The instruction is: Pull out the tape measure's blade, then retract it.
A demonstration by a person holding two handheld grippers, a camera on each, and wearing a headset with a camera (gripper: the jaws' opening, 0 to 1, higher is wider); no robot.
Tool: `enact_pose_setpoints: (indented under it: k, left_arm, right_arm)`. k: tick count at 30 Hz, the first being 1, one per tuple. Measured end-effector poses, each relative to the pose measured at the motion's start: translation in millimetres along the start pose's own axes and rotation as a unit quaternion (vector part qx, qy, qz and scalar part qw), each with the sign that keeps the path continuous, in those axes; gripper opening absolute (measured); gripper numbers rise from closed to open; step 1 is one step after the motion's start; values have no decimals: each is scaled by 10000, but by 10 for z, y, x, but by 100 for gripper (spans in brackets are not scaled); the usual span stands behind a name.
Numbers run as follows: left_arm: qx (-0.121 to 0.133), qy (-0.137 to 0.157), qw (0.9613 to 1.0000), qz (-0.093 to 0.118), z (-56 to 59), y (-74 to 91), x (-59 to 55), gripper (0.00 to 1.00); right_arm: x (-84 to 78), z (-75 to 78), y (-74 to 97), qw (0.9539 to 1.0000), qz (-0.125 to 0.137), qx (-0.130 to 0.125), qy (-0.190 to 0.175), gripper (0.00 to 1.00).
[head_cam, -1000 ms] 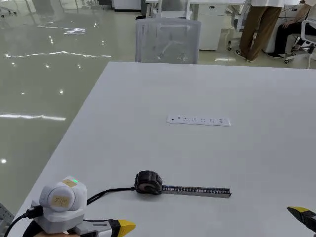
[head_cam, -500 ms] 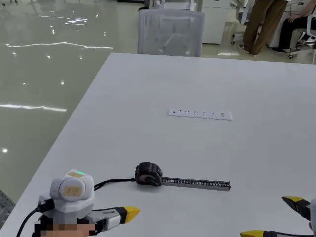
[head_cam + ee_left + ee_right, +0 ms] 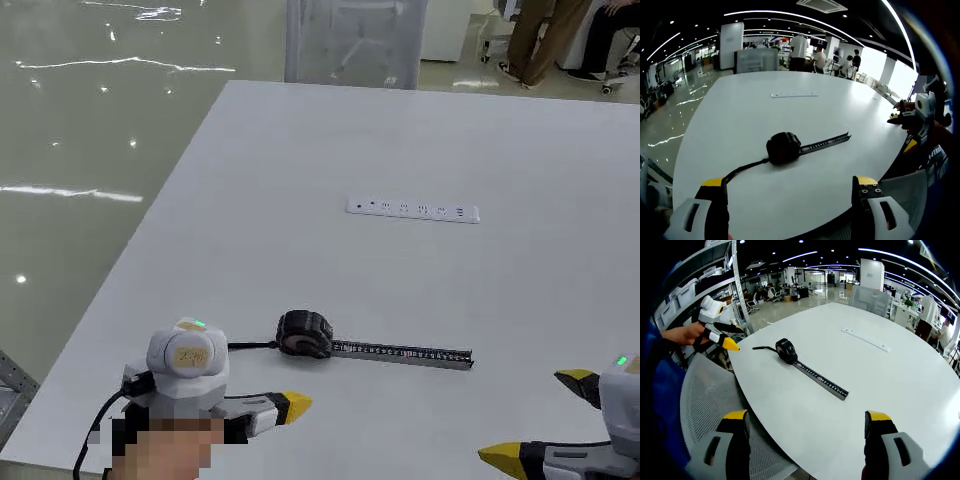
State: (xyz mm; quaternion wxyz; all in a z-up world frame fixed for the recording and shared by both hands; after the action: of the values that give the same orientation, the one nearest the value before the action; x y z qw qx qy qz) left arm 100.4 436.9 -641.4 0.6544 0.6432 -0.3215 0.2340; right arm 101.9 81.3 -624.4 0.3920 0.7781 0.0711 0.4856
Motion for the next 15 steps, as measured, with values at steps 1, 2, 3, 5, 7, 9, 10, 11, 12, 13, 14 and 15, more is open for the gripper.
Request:
enact_pose_setpoints:
  k: [1, 2, 3, 5, 7, 9, 10, 11, 12, 13, 14, 15]
  left_arm:
    - [9, -15, 10000, -10, 12, -28, 10, 100]
    - [-1, -31, 10000, -32, 28, -58, 17, 100]
    - [5, -4, 10000, -18, 35, -88, 37, 100]
    - [13, -27, 10000, -39, 48, -147, 63, 100]
    - [73, -6, 10000, -25, 41, -197, 86, 100]
    - [50, -26, 10000, -81, 46, -253, 89, 100]
    - [75, -8, 9999, -102, 39, -290, 88, 100]
    - [82, -11, 9999, -109, 39, -314, 89, 100]
    - [89, -12, 9999, -129, 38, -350, 92, 100]
    - [98, -1, 9999, -133, 36, -373, 95, 100]
    - [116, 15, 9998, -132, 34, -398, 98, 100]
    - [134, 29, 9998, -160, 32, -434, 99, 100]
  right_arm:
    - [2, 21, -16, 10000, -18, 26, 6, 92]
    - [2, 41, -32, 10000, -54, 54, 14, 92]
    - [5, 71, -52, 9999, -95, 73, 37, 92]
    - [14, 118, -82, 9998, -164, 120, 56, 92]
    - [28, 179, -117, 9997, -191, 154, 79, 93]
    - [33, 224, -146, 9994, -257, 192, 106, 92]
    - [32, 265, -173, 9993, -301, 198, 141, 92]
    - [33, 294, -192, 9992, -311, 217, 141, 91]
    - [38, 330, -218, 9991, -328, 246, 136, 91]
    - [41, 352, -236, 9989, -349, 261, 146, 91]
    - [42, 375, -256, 9988, -381, 274, 166, 91]
    - [48, 404, -289, 9985, -425, 299, 191, 91]
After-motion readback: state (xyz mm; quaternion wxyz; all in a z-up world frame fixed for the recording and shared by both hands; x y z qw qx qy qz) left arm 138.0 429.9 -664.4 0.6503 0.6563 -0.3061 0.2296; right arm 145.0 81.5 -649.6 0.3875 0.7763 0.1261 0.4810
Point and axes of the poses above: the centre of the closed fingertips' face, and the gripper's own axes: y roughly backward along the fingers, z roughly to its right, x roughly out of its top, the point moved 7 cm from there along y, roughly backward along the fingers, and after that the axes turned 13 degrees about x, right-handed, at the moved point
